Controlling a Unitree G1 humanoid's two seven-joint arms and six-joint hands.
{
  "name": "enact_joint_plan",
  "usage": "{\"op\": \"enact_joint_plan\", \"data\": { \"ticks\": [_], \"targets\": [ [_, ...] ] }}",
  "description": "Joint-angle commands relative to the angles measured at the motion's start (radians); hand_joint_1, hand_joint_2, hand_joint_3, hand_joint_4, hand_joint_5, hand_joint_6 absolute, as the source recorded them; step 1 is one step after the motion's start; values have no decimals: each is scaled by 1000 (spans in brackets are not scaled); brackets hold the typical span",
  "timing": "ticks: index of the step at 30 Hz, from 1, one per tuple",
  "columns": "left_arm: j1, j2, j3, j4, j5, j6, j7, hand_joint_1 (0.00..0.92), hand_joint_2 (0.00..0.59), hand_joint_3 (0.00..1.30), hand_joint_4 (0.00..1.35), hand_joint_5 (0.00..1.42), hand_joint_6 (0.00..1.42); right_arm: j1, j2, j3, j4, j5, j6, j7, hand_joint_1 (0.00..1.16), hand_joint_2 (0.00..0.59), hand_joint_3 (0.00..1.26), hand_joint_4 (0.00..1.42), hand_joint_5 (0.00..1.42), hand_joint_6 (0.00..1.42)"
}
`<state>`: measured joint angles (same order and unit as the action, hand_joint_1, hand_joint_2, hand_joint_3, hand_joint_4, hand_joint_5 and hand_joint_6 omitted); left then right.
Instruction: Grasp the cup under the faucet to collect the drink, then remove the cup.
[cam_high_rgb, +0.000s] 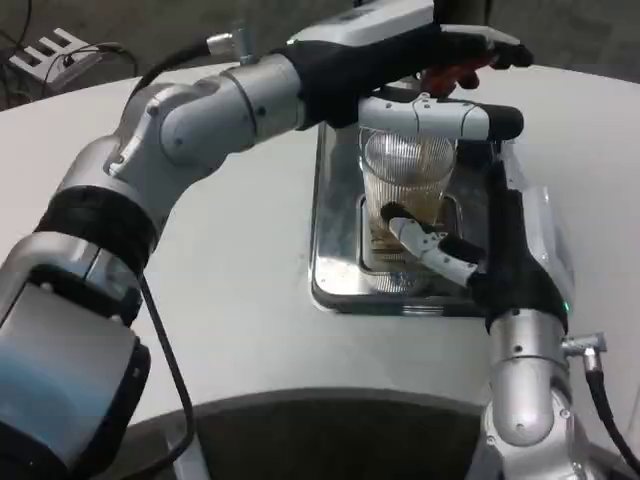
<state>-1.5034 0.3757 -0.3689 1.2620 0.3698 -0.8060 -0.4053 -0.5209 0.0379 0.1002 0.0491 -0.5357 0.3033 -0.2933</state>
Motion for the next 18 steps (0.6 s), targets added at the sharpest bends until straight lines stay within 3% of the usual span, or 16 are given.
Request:
{"op": "enact_joint_plan", "data": {
  "ticks": [1,18],
  "targets": [
    [23,-13,-29,22,52,7,-40,0,76,214,161,262,277,-33,3,5,50,22,-26,-23,699,197,0,0,3,67],
    [18,-6,-19,22,42,5,-53,0,42,214,151,257,260,-141,40,2,265,70,-77,-144,714,200,0,0,4,73]
  ]
}}
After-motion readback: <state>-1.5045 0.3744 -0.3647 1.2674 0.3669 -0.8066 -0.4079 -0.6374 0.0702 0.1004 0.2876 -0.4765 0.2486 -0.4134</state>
